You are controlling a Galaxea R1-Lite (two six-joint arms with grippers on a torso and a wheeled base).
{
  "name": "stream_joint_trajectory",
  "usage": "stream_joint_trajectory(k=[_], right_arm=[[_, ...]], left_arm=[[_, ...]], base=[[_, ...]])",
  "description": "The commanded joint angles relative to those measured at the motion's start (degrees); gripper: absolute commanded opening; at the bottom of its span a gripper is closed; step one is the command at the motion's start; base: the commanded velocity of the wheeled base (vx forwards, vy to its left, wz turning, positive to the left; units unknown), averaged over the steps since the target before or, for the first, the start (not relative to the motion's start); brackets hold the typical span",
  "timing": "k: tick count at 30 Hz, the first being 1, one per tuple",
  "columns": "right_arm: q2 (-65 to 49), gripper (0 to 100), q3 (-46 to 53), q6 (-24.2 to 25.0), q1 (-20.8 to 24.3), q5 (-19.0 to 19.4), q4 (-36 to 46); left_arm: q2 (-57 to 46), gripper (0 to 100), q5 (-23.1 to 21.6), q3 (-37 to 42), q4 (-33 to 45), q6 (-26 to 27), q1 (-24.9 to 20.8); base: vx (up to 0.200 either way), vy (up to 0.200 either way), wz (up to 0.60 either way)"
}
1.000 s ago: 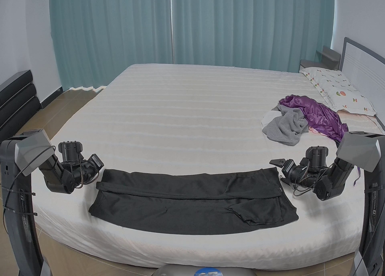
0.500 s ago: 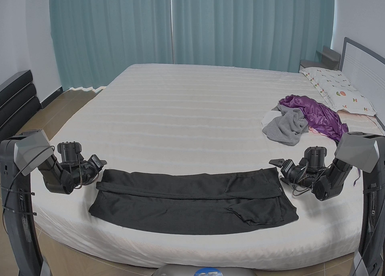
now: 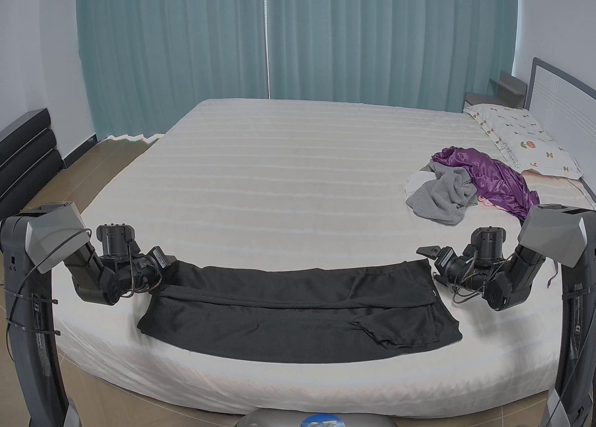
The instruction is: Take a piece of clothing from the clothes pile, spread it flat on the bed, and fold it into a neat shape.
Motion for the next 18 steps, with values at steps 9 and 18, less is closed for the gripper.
stream_joint_trajectory(k=[9,18], right_arm=[[0.7,100,-1.4,0.1,-0.1,-0.2,0.0],[3.5,100,-5.4,0.0,0.5,-3.7,0.0]], left_arm=[[0.7,0,3.9,-1.1,-0.2,-2.0,1.3],[1.8,0,3.9,-1.7,-3.4,-3.5,1.3]], base=[[0.0,0.0,0.0],[0.0,0.0,0.0]])
